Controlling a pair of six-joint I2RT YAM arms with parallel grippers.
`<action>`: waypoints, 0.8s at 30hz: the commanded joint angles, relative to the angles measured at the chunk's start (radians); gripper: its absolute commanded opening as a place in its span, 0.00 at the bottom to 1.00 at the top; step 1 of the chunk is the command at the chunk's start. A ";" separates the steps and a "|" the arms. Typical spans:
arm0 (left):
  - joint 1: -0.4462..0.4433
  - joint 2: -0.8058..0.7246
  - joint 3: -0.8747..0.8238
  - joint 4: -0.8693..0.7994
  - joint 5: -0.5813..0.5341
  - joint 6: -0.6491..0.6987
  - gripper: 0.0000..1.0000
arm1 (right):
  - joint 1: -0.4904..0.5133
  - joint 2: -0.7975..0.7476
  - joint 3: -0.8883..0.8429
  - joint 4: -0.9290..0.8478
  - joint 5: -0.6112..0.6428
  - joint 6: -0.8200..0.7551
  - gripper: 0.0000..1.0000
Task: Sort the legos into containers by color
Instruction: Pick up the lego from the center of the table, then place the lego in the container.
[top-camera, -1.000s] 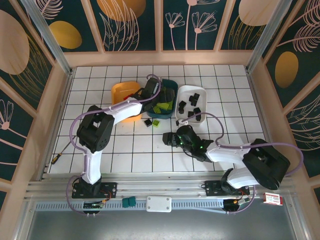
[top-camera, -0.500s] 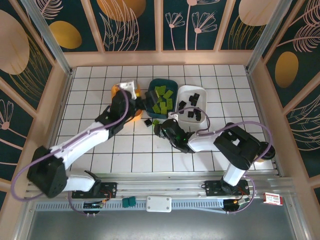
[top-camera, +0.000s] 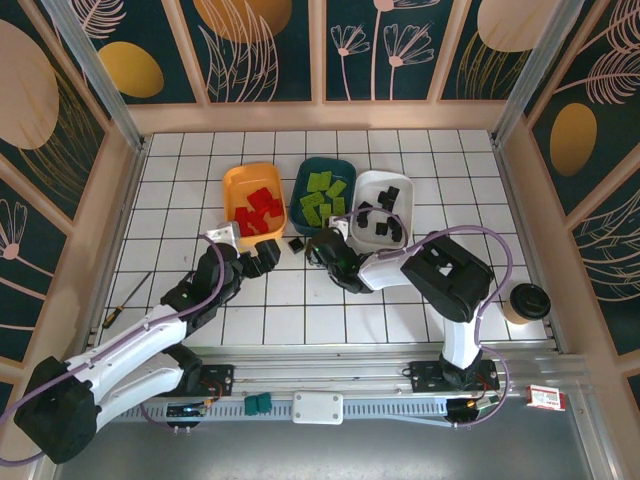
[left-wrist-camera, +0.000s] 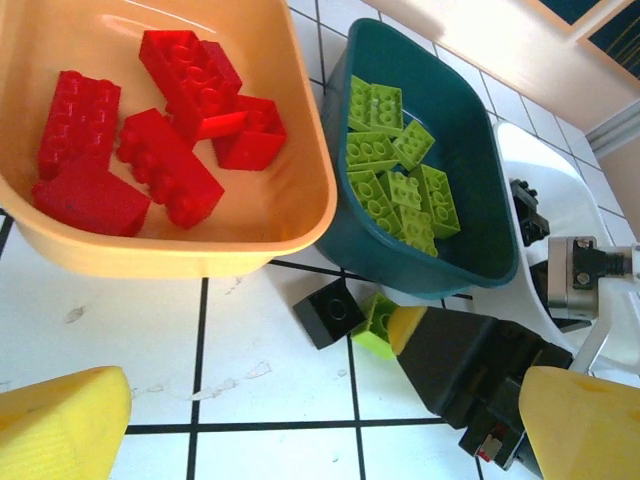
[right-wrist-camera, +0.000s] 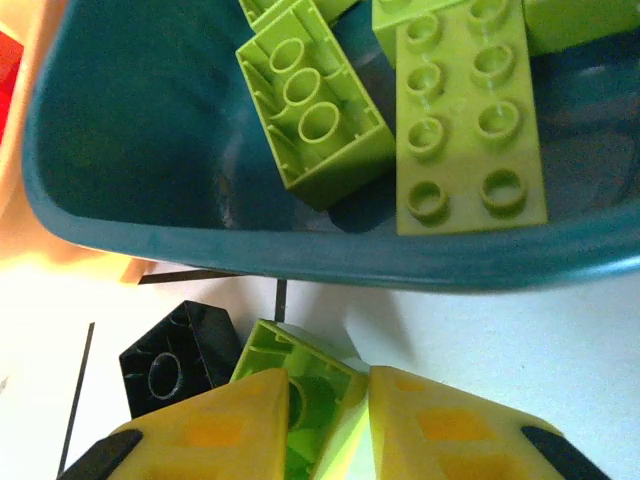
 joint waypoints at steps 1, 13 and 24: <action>0.000 -0.007 -0.007 -0.017 -0.027 -0.009 0.98 | -0.003 0.002 -0.021 -0.043 0.021 0.027 0.20; 0.000 0.056 0.015 -0.006 0.006 0.065 0.98 | 0.018 -0.313 -0.209 -0.106 -0.048 -0.010 0.00; 0.000 0.266 0.085 0.011 0.082 0.122 0.98 | -0.131 -0.362 0.014 -0.213 -0.071 -0.201 0.00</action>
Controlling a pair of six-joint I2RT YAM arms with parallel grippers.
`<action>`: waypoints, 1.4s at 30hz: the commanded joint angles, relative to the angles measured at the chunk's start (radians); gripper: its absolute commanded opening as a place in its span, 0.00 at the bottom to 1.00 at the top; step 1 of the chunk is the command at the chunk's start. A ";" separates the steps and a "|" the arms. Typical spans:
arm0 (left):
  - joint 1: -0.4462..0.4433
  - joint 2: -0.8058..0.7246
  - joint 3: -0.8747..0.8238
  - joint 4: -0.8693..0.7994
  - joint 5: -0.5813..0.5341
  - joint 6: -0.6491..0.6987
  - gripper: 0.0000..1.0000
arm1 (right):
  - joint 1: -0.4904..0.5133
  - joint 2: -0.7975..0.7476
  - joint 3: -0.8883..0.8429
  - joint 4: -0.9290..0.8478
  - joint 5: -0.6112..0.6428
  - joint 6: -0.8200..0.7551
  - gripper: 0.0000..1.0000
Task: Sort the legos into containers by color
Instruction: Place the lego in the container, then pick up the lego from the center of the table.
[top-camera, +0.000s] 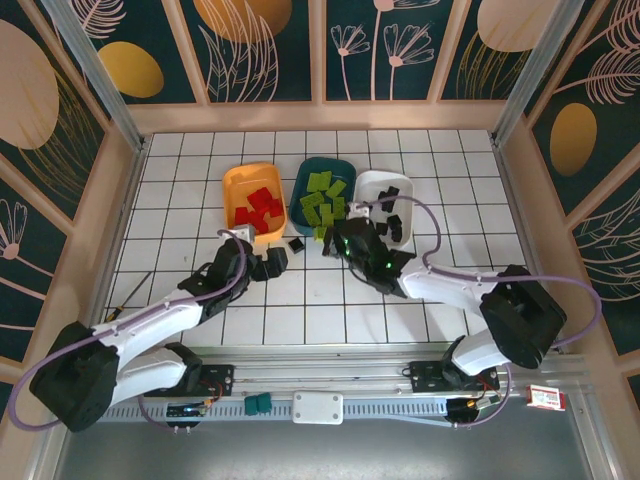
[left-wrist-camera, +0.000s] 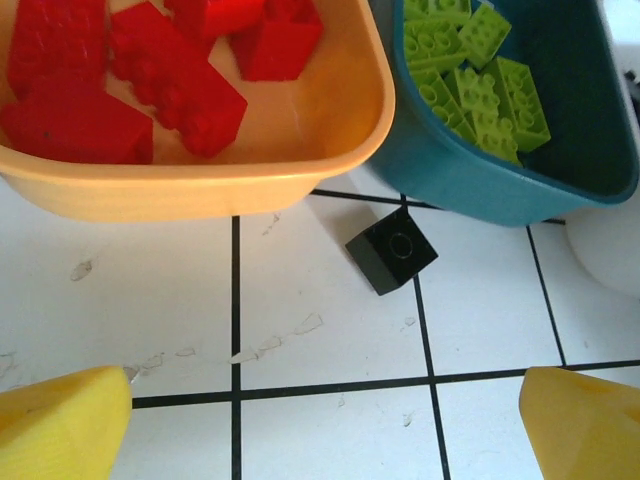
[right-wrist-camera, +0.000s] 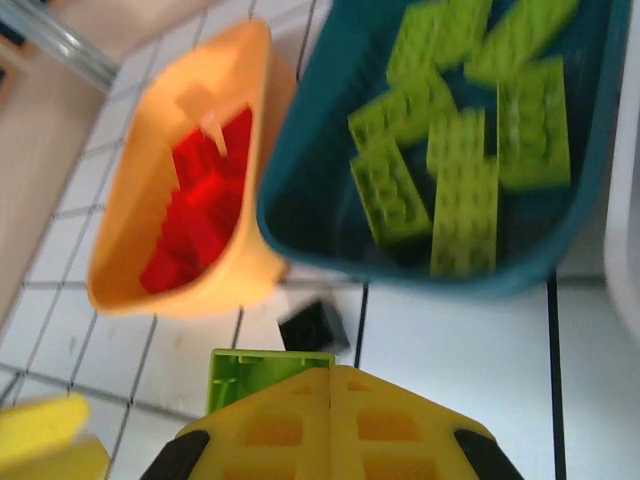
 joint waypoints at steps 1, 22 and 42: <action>0.000 0.058 0.051 0.015 0.042 0.035 0.99 | -0.092 0.094 0.108 -0.023 -0.012 -0.100 0.00; -0.090 0.535 0.314 0.081 -0.081 0.066 0.87 | -0.139 0.075 0.102 0.014 -0.071 -0.165 0.51; -0.171 0.562 0.352 0.114 -0.052 0.060 0.32 | -0.098 -0.522 -0.311 -0.132 0.100 -0.030 0.51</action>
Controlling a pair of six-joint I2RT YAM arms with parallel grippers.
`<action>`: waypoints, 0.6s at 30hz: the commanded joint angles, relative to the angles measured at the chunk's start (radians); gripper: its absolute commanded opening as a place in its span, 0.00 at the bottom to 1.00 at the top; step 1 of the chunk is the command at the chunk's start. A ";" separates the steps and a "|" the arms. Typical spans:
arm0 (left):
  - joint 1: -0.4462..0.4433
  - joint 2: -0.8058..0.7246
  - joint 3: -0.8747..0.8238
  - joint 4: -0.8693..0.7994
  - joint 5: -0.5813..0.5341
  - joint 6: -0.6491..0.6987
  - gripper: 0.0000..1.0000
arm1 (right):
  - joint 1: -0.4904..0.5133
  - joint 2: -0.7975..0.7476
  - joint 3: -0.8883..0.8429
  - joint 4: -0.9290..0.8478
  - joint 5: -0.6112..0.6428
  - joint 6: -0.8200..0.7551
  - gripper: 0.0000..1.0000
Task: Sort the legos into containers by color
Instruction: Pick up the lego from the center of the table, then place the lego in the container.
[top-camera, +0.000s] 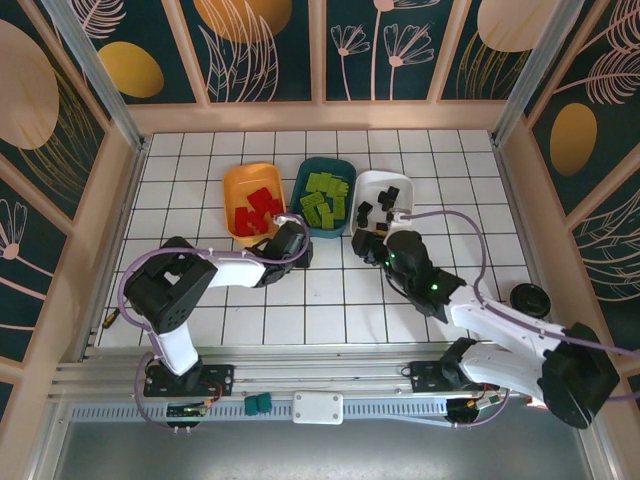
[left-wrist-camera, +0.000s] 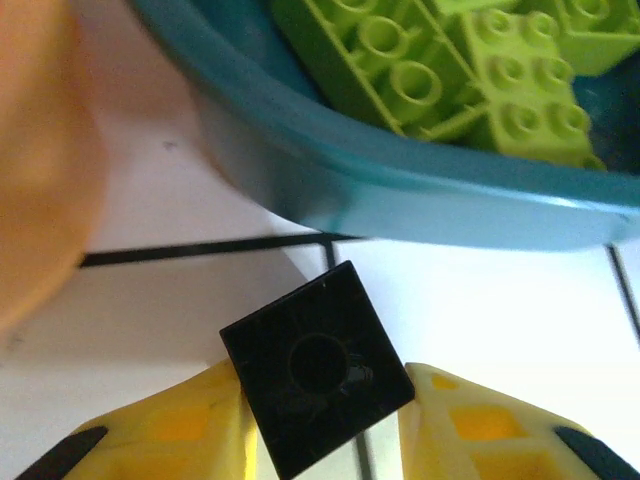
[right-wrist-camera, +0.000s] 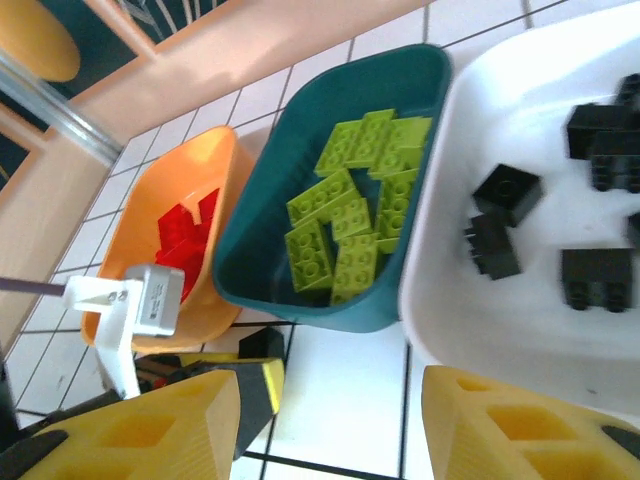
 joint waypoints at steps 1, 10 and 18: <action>-0.063 -0.110 0.020 -0.046 0.031 -0.009 0.32 | -0.027 -0.090 -0.045 -0.086 0.087 0.043 0.51; -0.092 0.060 0.439 -0.132 0.217 0.015 0.32 | -0.074 -0.283 -0.110 -0.231 0.192 0.079 0.52; -0.091 0.262 0.760 -0.232 0.172 0.053 0.90 | -0.080 -0.310 -0.094 -0.287 0.230 0.072 0.78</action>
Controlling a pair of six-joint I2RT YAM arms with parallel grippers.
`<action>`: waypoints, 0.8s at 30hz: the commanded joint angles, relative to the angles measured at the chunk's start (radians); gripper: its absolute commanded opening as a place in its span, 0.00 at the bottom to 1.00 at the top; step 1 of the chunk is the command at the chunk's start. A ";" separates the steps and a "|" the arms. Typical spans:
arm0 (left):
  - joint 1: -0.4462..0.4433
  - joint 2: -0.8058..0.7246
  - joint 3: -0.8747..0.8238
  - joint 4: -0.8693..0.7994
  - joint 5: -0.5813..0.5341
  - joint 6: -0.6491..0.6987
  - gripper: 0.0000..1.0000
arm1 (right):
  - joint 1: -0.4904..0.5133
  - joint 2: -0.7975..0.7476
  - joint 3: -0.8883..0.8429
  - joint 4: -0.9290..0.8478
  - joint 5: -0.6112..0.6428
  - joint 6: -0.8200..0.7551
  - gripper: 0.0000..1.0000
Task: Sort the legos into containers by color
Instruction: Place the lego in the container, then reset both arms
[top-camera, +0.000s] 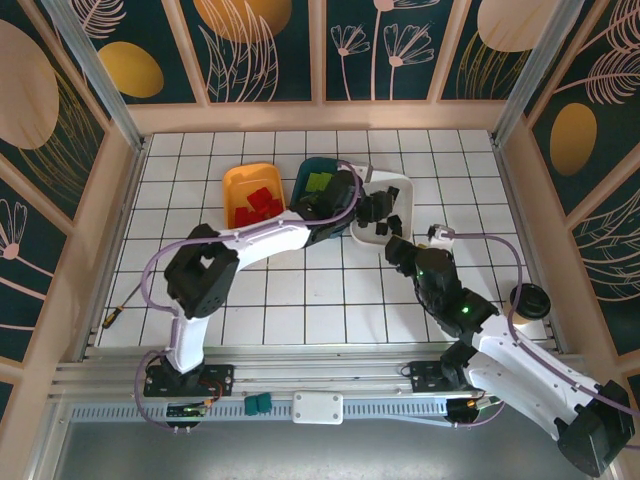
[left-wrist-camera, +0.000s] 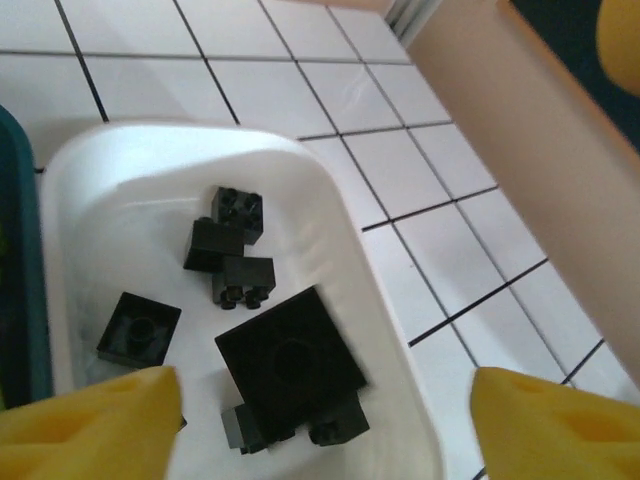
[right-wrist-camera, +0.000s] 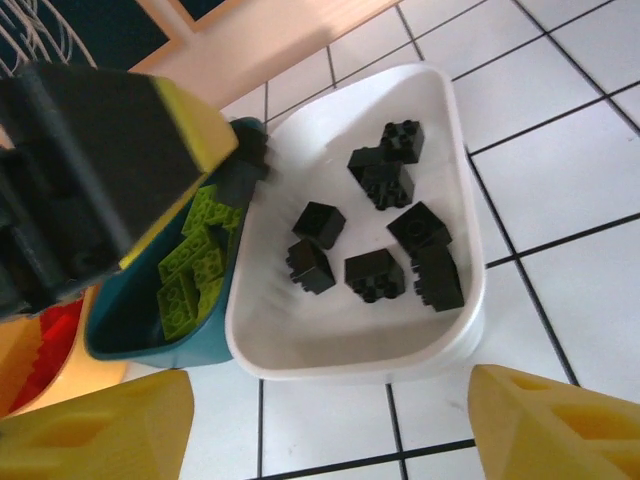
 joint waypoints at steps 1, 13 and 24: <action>0.007 -0.012 0.036 -0.082 -0.044 0.032 0.95 | -0.008 0.003 0.014 -0.033 0.058 -0.011 0.79; 0.208 -0.596 -0.498 0.035 -0.277 0.049 0.99 | -0.020 0.103 0.034 0.148 0.229 -0.154 0.99; 0.377 -0.932 -0.979 0.471 -0.768 0.465 0.99 | -0.164 0.196 0.031 0.286 0.183 -0.174 0.99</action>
